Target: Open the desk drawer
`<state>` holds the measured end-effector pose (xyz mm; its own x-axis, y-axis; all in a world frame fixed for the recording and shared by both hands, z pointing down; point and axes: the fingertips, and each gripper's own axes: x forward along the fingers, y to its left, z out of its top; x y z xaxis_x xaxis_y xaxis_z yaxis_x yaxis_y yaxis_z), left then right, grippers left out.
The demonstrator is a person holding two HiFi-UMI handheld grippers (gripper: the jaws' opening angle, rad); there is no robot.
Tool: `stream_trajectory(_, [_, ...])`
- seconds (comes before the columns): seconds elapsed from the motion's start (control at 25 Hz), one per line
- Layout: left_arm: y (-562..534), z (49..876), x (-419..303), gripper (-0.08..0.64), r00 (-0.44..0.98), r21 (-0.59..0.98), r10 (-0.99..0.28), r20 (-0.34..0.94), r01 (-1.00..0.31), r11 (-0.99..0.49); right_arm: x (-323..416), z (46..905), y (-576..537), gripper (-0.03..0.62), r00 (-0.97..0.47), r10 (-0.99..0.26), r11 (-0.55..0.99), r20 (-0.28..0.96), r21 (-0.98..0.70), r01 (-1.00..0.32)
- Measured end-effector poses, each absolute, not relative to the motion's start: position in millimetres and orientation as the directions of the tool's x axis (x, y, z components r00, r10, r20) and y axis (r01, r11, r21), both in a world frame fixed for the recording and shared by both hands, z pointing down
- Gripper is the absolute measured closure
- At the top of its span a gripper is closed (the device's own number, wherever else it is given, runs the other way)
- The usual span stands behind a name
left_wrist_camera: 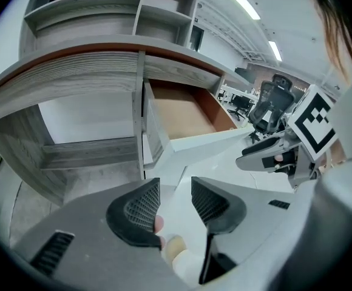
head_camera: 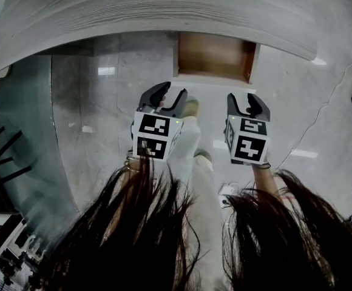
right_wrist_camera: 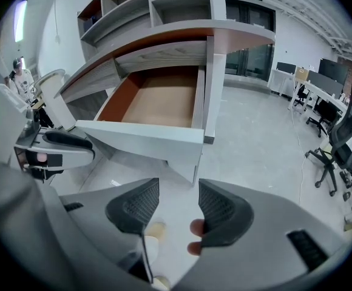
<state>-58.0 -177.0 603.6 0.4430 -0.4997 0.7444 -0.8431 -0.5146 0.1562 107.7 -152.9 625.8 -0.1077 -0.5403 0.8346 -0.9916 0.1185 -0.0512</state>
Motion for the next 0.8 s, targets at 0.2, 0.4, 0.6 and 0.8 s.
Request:
stream_trajectory(0.2, [-164.8, 599.0, -56.0, 0.41, 0.438, 0.154, -0.501, 0.747, -0.846, -0.51, 109.6, 618.0, -137.9, 0.385, -0.109, -0.531, 0.124, 0.84, -0.05, -0.991])
stream_trajectory(0.4, [-152.1, 592.1, -54.3, 0.434, 0.428, 0.148, -0.508, 0.748, -0.852, -0.502, 110.3, 610.0, -123.3, 0.387, -0.116, -0.523, 0.135, 0.844, -0.052, -0.989])
stream_trajectory(0.6, [-144.8, 589.3, -53.6, 0.445, 0.429, 0.156, -0.5, 0.752, -0.853, -0.498, 101.0, 605.2, -115.6, 0.387, -0.134, -0.503, 0.155, 0.854, -0.063, -0.986])
stream_trajectory(0.8, [-139.3, 584.2, -52.7, 0.446, 0.428, 0.158, -0.497, 0.755, -0.854, -0.495, 99.4, 600.9, -111.2, 0.387, -0.137, -0.497, 0.17, 0.857, -0.058, -0.984])
